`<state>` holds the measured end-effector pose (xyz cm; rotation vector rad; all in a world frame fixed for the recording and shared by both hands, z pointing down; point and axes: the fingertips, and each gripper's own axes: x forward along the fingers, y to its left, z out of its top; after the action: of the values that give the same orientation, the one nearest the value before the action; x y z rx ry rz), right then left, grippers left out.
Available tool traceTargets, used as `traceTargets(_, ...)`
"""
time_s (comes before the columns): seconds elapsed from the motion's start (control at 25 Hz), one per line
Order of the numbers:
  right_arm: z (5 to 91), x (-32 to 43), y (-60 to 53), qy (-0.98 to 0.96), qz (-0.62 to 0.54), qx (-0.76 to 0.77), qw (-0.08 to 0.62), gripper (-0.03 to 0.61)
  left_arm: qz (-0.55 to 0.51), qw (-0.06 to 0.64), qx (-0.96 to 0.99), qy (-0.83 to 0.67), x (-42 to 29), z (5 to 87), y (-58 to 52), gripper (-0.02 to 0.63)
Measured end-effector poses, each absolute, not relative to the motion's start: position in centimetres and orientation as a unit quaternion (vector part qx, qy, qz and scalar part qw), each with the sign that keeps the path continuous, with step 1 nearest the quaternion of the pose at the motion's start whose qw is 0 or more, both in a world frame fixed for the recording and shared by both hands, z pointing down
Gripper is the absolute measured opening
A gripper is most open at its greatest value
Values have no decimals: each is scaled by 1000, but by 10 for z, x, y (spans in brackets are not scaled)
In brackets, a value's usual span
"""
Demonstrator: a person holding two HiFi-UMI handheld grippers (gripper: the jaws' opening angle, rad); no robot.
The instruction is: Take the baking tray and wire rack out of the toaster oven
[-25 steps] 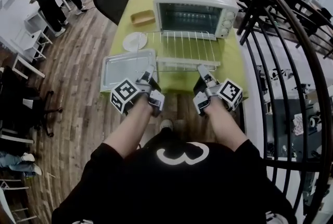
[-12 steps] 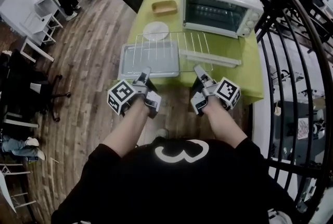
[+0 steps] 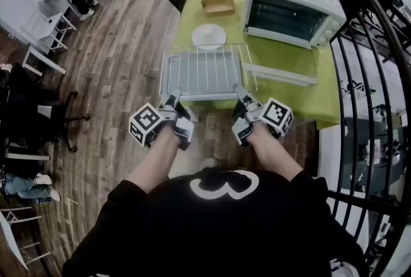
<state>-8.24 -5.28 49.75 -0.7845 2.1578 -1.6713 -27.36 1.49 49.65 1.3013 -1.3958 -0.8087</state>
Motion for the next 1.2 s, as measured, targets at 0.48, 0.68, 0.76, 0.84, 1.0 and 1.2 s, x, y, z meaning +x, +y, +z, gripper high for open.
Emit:
traceTargets(0.48, 543, -128, -59, 731, -592, -313, 131, 61, -303, 545, 538, -567, -322, 539, 0, 43)
traceTargets(0.68, 560, -117, -60, 729, -593, -320, 121, 63, -288, 563, 528, -567, -311, 557, -1, 43)
traceTargets(0.76, 567, -114, -58, 730, -591, -325, 110, 61, -280, 577, 520, -564, -307, 567, 2, 44)
traceTargets(0.84, 573, -117, -57, 730, -590, -330, 99, 58, -271, 587, 520, -558, -309, 576, 4, 48)
traceTargets(1.0, 586, -126, -59, 725, -598, -332, 83, 59, -251, 605, 519, -549, -316, 589, 4, 49)
traceTargets(1.2, 594, -128, -58, 724, -606, -327, 43, 63, -228, 627, 518, -536, -313, 597, 6, 51)
